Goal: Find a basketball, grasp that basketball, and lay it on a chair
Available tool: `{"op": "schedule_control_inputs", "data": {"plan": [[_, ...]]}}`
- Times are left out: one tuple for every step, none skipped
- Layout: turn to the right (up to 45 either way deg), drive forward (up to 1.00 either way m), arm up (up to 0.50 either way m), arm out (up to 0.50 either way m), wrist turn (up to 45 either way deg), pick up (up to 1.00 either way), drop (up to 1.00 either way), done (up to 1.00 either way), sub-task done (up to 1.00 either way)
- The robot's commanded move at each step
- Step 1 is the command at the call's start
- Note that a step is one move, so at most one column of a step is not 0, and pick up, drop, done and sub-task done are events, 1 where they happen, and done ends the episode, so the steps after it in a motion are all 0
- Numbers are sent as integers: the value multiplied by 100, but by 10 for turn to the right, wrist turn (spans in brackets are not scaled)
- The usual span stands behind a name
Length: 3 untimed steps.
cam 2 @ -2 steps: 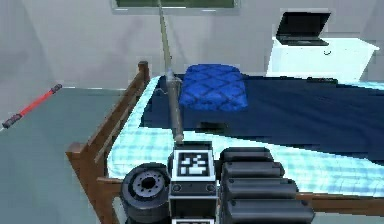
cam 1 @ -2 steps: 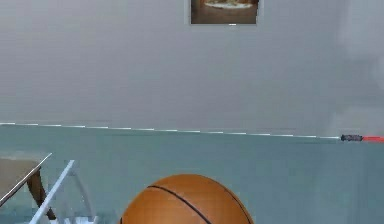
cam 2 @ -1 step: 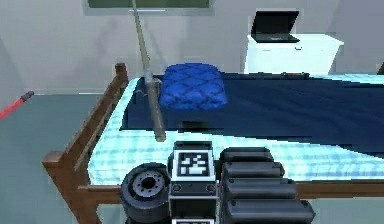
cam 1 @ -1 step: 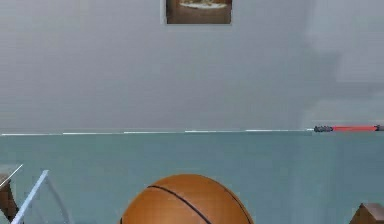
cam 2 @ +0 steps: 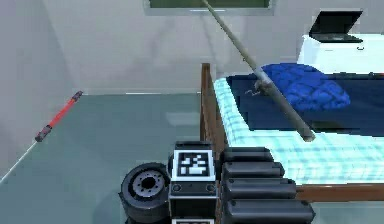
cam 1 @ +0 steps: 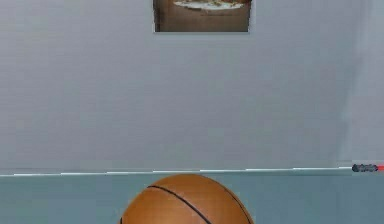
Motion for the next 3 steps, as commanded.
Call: {"op": "schedule_control_inputs", "data": {"plan": [[-450,0,0,0,0,0,0,0,0],[0,90,0,0,0,0,0,0,0],[-360,0,0,0,0,0,0,0,0]]}}
